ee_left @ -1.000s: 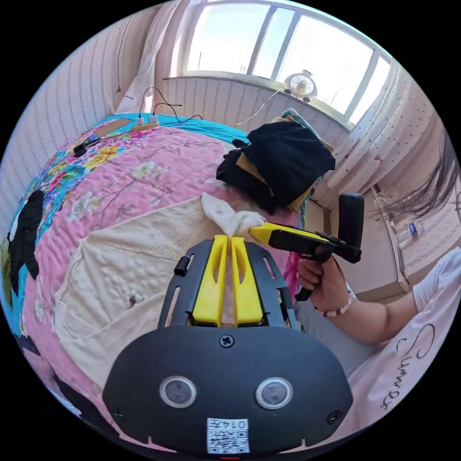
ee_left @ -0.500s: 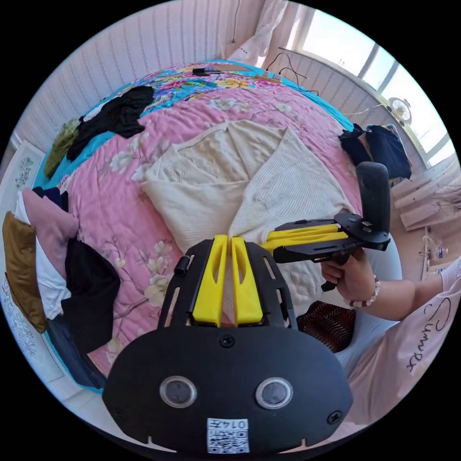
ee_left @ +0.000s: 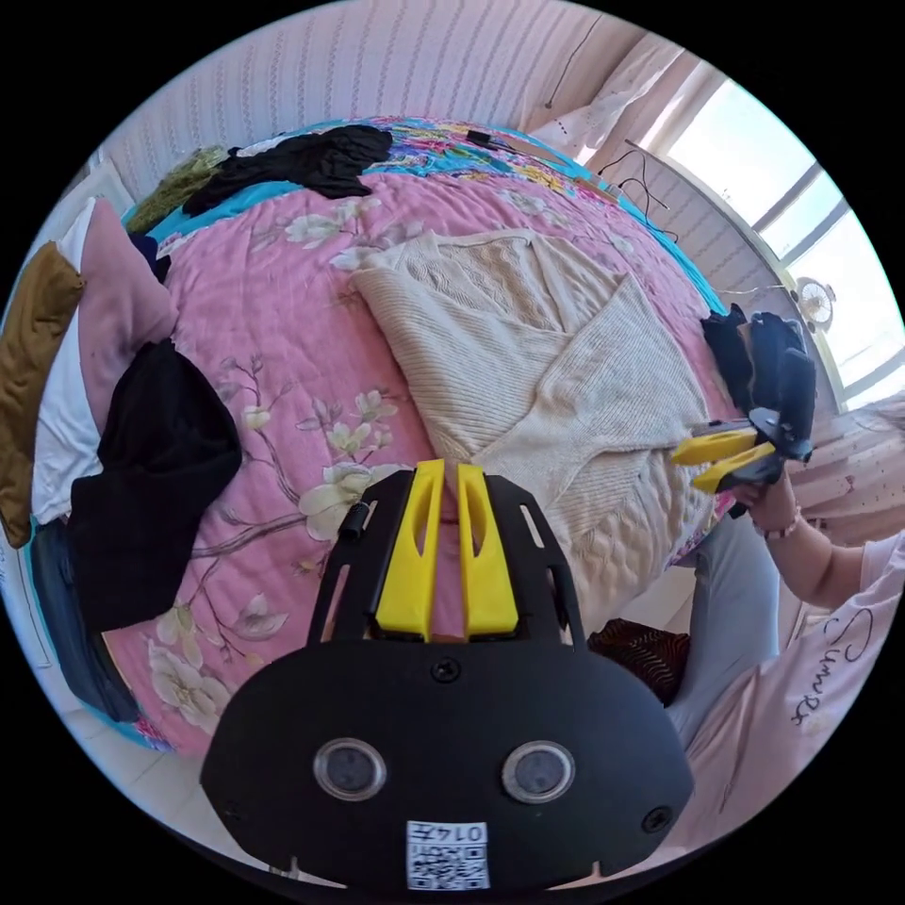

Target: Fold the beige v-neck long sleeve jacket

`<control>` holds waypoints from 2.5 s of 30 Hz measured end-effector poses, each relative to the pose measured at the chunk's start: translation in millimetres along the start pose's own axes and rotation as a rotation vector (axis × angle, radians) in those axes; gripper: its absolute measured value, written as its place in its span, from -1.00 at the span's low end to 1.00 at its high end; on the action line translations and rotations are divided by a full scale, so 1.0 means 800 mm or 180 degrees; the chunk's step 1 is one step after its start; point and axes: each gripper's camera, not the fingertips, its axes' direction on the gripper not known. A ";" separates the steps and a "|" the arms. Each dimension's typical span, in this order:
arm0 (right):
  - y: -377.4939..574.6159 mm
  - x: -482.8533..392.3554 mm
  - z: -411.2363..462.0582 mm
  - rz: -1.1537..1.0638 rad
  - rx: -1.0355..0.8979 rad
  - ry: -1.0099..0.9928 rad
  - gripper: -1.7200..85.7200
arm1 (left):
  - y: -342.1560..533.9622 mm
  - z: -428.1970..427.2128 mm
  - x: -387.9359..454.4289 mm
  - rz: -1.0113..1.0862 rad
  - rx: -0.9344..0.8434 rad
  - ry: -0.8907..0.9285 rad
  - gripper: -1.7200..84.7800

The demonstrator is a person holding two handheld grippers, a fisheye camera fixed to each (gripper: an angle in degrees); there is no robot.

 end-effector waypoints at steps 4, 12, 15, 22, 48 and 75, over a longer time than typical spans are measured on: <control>-0.041 0.057 -0.084 0.0263 0.0400 0.0978 -0.70 | -0.018 0.011 -0.053 -0.0187 0.0197 0.0021 -0.82; -0.129 0.182 -0.136 0.1190 0.0321 0.1771 -0.59 | -0.064 0.038 -0.150 -0.0777 0.0670 0.0613 -0.76; -0.152 0.208 -0.121 0.1273 0.0165 0.1499 -0.68 | -0.077 0.069 -0.167 -0.0959 0.0528 0.0633 -0.76; -0.200 0.187 -0.128 0.1051 0.0073 0.1355 -0.92 | -0.065 0.081 -0.208 -0.1259 0.0604 0.1214 -0.91; 0.035 -0.058 -0.134 0.0810 0.0156 0.1356 -0.95 | 0.331 -0.016 -0.003 0.0055 0.0515 0.0492 -0.98; -0.159 -0.098 0.139 -0.0030 -0.0588 0.2244 -0.97 | 0.373 0.164 0.368 0.1175 0.0872 -0.0044 -0.98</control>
